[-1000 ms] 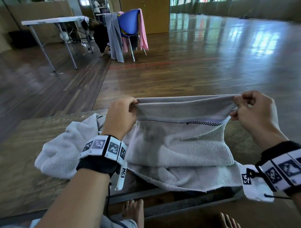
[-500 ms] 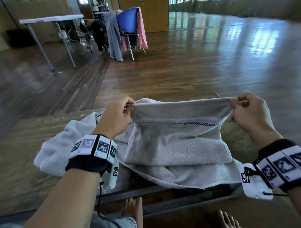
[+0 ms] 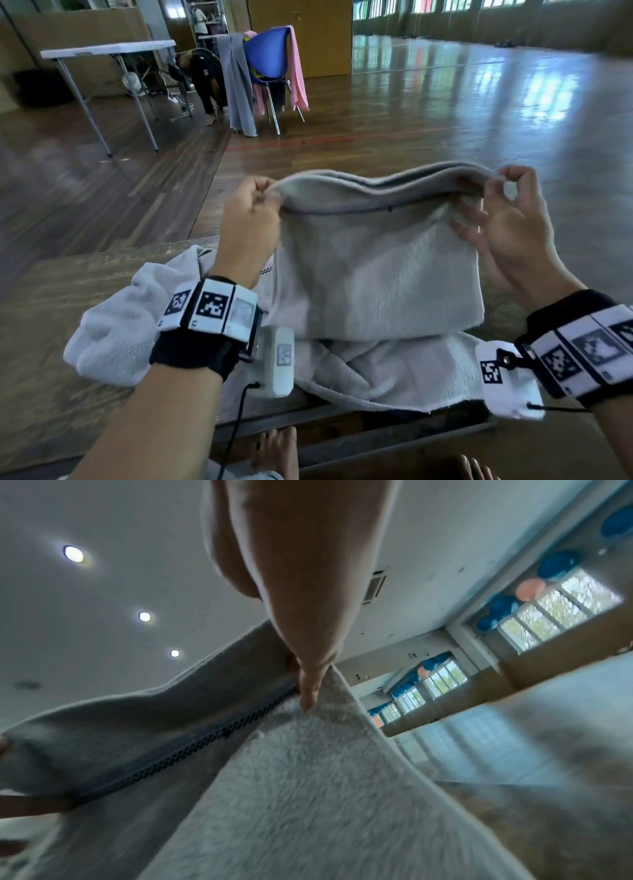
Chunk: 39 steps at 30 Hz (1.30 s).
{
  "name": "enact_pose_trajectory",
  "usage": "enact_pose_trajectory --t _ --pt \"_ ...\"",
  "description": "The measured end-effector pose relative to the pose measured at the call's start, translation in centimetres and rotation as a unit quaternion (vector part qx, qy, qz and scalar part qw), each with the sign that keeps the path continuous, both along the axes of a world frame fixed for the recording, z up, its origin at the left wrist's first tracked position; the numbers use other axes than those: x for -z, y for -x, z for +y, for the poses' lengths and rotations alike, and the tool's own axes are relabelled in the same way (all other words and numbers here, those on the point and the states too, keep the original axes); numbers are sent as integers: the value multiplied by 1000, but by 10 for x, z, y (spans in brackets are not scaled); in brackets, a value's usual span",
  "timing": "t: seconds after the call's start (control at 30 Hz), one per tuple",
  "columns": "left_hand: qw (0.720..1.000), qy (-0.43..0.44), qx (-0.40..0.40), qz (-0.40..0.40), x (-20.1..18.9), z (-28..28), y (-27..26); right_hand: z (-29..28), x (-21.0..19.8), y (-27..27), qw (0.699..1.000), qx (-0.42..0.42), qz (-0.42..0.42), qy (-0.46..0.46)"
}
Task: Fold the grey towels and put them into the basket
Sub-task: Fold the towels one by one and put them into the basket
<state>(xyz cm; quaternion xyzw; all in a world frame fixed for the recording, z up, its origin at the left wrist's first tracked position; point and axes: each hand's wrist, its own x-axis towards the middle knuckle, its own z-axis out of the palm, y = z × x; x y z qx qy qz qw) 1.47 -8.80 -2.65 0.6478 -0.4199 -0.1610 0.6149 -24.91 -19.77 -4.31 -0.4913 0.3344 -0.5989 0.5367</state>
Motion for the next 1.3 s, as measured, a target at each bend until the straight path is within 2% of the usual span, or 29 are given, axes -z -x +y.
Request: enact_pose_trajectory --t 0.07,0.17,0.27,0.33,0.37,0.43,0.5,0.57,0.63,0.7,0.77,0.83,0.93,1.03,1.13,1.2,1.3 --pt "992 107 38 60 -20 0 4 3 -16 -4 996 -44 -70 35" --pt "962 254 70 66 -45 0 4 9 -41 5 976 -108 -157 104" --pt "944 306 118 35 -45 6 3 16 -50 24 958 -138 -210 137" --pt "958 266 104 -32 -32 17 2 18 -41 38 963 -131 -189 138" --pt "968 223 88 -70 -25 22 0 18 -33 44 974 -110 -148 130" --pt "982 102 69 -147 -8 30 -6 18 -14 58 995 -35 -3 94" --pt "976 -15 79 -201 6 35 -12 15 4 74 978 41 189 76" --pt "973 -86 95 -194 14 37 -15 12 16 91 945 42 318 61" --pt "967 -144 131 -164 19 38 -17 14 24 106 940 -31 338 38" --pt "948 -221 182 -141 22 38 -18 19 29 115 940 -103 325 -4" --pt "925 -281 222 -127 27 34 -16 18 35 121 926 -125 354 -38" --pt "911 -312 228 -140 31 26 -13 12 43 123 914 -115 386 -51" --pt "900 -345 198 -176 37 0 -11 -6 54 117 914 -69 398 -41" --pt "922 -318 115 -189 45 -36 -15 -37 63 98 918 -23 395 -29" --pt "940 -254 37 -223 60 -67 -20 -75 70 76 904 31 426 9" --pt "943 -242 8 -231 73 -80 -21 -96 76 65 881 36 471 26" --pt "934 -265 12 -241 94 -92 -24 -115 90 54 815 4 579 24"
